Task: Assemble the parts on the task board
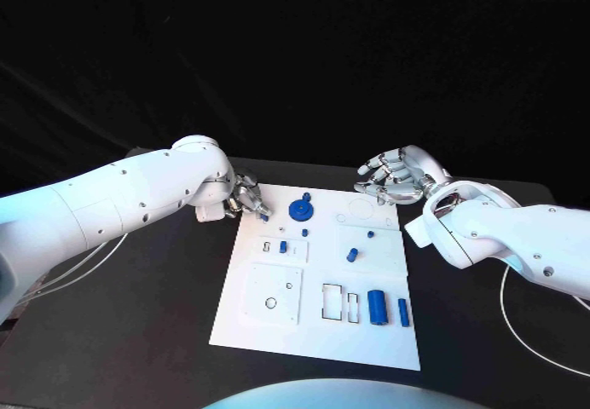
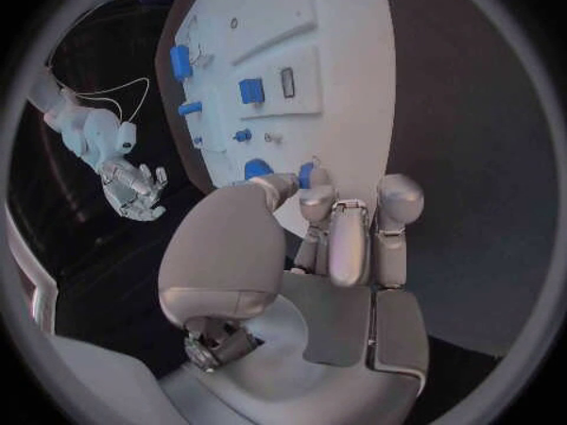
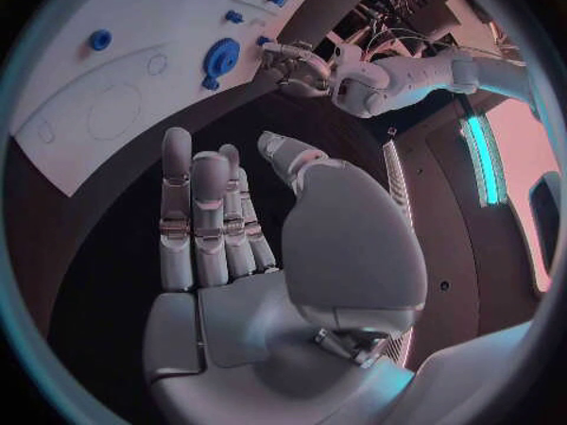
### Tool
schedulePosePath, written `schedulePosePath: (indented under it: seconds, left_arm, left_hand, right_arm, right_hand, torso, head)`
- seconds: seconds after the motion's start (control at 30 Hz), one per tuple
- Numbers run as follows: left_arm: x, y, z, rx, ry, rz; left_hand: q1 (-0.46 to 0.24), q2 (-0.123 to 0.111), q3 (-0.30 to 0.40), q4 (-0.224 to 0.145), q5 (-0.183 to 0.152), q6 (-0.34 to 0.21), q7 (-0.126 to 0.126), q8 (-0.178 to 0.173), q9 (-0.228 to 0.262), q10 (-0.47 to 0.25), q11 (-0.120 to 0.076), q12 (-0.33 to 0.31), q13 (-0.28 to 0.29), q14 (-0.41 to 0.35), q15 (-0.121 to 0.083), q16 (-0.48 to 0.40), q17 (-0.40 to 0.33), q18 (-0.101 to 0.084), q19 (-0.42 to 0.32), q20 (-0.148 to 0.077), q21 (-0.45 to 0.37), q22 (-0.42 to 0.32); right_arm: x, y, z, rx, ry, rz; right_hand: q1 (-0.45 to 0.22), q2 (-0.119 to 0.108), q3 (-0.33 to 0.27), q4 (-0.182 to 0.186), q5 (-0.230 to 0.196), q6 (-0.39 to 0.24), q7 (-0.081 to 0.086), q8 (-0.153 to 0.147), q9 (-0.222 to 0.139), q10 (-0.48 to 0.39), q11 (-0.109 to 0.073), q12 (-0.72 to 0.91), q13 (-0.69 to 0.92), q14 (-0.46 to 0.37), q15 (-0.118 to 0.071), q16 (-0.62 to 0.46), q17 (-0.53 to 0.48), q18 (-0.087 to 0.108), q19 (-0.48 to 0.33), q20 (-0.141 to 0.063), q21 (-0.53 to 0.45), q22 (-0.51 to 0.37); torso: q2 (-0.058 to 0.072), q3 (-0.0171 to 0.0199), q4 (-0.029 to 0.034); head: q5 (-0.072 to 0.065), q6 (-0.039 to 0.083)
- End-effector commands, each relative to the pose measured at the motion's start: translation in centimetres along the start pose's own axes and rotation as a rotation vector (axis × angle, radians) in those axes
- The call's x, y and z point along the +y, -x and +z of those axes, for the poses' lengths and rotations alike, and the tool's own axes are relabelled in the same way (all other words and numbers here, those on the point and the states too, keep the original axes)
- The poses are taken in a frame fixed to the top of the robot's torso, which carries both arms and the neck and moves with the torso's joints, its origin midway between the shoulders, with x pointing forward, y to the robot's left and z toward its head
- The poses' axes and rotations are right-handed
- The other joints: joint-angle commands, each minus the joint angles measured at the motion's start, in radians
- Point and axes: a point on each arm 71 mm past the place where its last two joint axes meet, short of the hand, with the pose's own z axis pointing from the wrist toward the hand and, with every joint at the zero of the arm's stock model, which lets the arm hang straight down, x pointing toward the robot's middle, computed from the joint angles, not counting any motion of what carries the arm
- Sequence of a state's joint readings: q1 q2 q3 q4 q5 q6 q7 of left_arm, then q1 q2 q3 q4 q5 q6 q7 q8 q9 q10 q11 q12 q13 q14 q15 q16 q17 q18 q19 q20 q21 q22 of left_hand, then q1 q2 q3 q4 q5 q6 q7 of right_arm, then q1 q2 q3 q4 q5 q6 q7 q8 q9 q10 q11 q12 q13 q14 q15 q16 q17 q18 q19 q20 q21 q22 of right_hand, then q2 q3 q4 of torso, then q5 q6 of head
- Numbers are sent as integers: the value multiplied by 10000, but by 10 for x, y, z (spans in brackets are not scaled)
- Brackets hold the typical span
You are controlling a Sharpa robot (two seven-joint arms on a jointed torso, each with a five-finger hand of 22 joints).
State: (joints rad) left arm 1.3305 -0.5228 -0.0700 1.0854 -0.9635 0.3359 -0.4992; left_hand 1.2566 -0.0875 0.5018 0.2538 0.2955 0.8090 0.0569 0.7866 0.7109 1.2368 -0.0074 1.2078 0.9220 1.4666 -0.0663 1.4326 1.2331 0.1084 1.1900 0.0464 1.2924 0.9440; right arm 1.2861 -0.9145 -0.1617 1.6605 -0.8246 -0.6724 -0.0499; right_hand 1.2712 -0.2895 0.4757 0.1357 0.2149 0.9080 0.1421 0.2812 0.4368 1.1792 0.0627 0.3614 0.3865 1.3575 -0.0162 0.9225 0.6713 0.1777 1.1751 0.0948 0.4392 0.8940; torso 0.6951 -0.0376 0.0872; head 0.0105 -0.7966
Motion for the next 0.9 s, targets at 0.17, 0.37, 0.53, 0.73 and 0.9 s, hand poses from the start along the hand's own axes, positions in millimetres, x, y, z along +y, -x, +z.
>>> schedulePosePath:
  seconds: [0.17, 0.37, 0.53, 0.73, 0.9]
  left_arm:
    - [-1, -1, -1, 87, -280, -451]
    - [1, -2, -4, 119, -389, -571]
    - [4, -4, -10, 66, -612, -849]
    - [9, -12, -26, 65, -975, -1014]
    - [13, -23, -37, -29, -1228, -757]
  left_hand:
    - [277, -83, 1620, -459, -675, -206, 37, 284, 276, 4, -41, 41, -64, 208, -23, 31, -6, 150, 0, -11, 66, 64]
    - [73, -326, 2465, -857, -670, -244, 63, 380, 360, 9, -27, 41, -115, 206, -16, 32, -7, 153, -14, -5, 86, 86]
    - [-115, -457, 2985, -1160, -667, -171, 56, 433, 391, 111, -40, 94, -61, 256, -27, 92, 117, 137, 50, -14, 157, 203]
    - [-298, -517, 3233, -1300, -672, -96, 36, 462, 401, 220, -60, 151, 13, 298, -44, 135, 205, 108, 159, -28, 246, 367]
    - [-380, -562, 3360, -1393, -670, -61, 22, 469, 403, 263, -74, 162, 23, 308, -56, 141, 217, 93, 220, -38, 296, 458]
  right_arm:
    - [1, -2, 0, 169, 106, -99]
    - [1, -2, 0, 177, 107, -98]
    - [0, -2, 0, 172, 98, -100]
    - [-1, -1, -1, 160, 82, -106]
    - [-2, 0, -1, 143, 61, -115]
  right_hand:
    - [2, 75, -54, -10, 62, 18, 26, -30, -9, 61, 0, -50, -8, 19, 38, -38, 14, 39, 56, -2, -35, -8]
    - [2, 75, -54, -10, 62, 18, 26, -30, -9, 61, 0, -50, -8, 19, 38, -38, 14, 39, 56, -2, -35, -8]
    - [2, 75, -54, -10, 62, 18, 26, -30, -9, 61, 0, -50, -8, 19, 38, -38, 14, 39, 56, -2, -35, -8]
    - [2, 75, -54, -10, 62, 18, 26, -30, -9, 61, 0, -50, -8, 19, 38, -38, 14, 39, 56, -2, -35, -8]
    - [2, 77, -69, -1, 62, 20, 28, -33, -15, 69, 1, -57, -32, 16, 39, -62, 5, 39, 62, -1, -49, -16]
  torso:
    - [-10, 5, 12]
    - [-4, -1, -3]
    - [-7, 3, -5]
    - [-18, 15, 6]
    - [-17, 2, 20]
  head:
    - [12, 3]
    - [35, 11]
    - [49, 4]
    - [37, -9]
    - [30, -26]
